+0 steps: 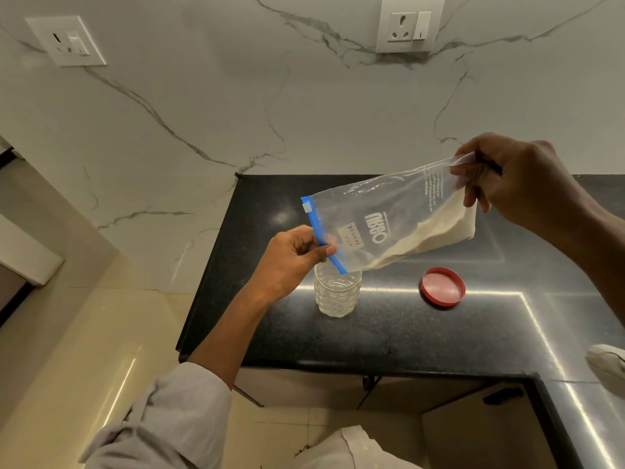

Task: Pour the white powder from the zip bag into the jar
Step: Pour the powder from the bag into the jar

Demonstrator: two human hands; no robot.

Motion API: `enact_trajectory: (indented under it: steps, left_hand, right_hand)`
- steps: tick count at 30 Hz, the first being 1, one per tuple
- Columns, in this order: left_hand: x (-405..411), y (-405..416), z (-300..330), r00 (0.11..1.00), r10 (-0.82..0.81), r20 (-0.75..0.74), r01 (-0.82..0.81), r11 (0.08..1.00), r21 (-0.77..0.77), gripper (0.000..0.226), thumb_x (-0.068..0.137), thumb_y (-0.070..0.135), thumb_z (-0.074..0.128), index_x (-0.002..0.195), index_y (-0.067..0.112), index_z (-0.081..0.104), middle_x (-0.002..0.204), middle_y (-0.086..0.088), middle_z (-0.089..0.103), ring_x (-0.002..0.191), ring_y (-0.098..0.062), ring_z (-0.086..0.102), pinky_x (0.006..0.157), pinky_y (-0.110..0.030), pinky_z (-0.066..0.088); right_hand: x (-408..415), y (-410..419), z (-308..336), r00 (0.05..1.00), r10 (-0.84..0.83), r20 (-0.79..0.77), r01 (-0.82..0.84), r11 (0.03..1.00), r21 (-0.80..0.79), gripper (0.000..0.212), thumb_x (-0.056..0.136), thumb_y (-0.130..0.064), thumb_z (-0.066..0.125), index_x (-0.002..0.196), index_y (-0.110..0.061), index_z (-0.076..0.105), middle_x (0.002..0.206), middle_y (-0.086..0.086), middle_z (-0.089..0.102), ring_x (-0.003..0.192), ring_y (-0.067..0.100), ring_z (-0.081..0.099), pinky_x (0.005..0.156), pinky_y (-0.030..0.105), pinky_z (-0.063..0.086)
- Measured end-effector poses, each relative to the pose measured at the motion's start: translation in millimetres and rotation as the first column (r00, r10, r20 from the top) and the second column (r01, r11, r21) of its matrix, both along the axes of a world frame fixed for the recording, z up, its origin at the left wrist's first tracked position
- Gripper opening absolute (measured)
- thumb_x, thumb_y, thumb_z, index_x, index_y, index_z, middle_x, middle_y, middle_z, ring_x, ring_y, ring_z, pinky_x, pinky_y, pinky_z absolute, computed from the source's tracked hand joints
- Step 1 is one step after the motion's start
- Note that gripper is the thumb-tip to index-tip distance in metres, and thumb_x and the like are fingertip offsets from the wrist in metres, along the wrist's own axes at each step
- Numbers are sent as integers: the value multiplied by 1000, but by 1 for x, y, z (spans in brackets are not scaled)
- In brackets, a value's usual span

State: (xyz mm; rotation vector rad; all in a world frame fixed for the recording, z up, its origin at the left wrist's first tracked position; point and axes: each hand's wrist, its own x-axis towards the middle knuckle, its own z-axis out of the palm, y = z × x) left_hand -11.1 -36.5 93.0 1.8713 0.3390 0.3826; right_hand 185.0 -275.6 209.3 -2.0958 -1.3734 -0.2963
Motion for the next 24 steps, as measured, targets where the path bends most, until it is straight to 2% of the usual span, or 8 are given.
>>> enact_trajectory:
  steps: [2,8,20,22,24]
  left_hand:
    - [0,0,-1,1000,5,-2,-5,1000,9,31,87,23,67,114,9,66,115,-3,70,101,-14,70,89,-33,58]
    - [-2,-1,-4,1000,17,0,-17,1000,-12,29,87,22,67,112,8,67,113,-4,71,98,-16,70,88,-34,58]
    - [-2,0,-9,999,24,28,-22,998,-58,29,87,21,67,113,7,67,112,-3,72,101,-12,70,89,-30,57]
    - [-1,1,-10,999,19,30,-17,998,-64,30,87,21,67,113,7,67,112,-3,72,102,-12,70,90,-30,57]
    - [-1,1,-11,999,16,32,-14,997,-74,30,87,21,67,114,7,66,113,-2,72,102,-12,69,90,-30,56]
  right_hand:
    - [0,1,1,1000,-5,15,5,1000,0,13,93,4,55,102,-1,64,74,12,66,57,15,65,64,13,53]
    - [-5,6,5,1000,12,27,-12,1000,-1,13,93,-1,56,104,1,64,75,12,66,63,10,65,66,3,49]
    - [-11,14,11,996,8,84,-8,1000,-7,14,93,2,55,103,3,65,72,6,63,64,1,61,67,-1,44]
    - [-11,15,12,995,13,99,-14,1000,8,15,94,-1,53,103,3,65,72,6,63,62,6,62,66,2,47]
    - [-11,18,12,992,15,124,-16,1000,10,16,94,-2,53,103,3,65,72,7,64,59,15,64,67,12,50]
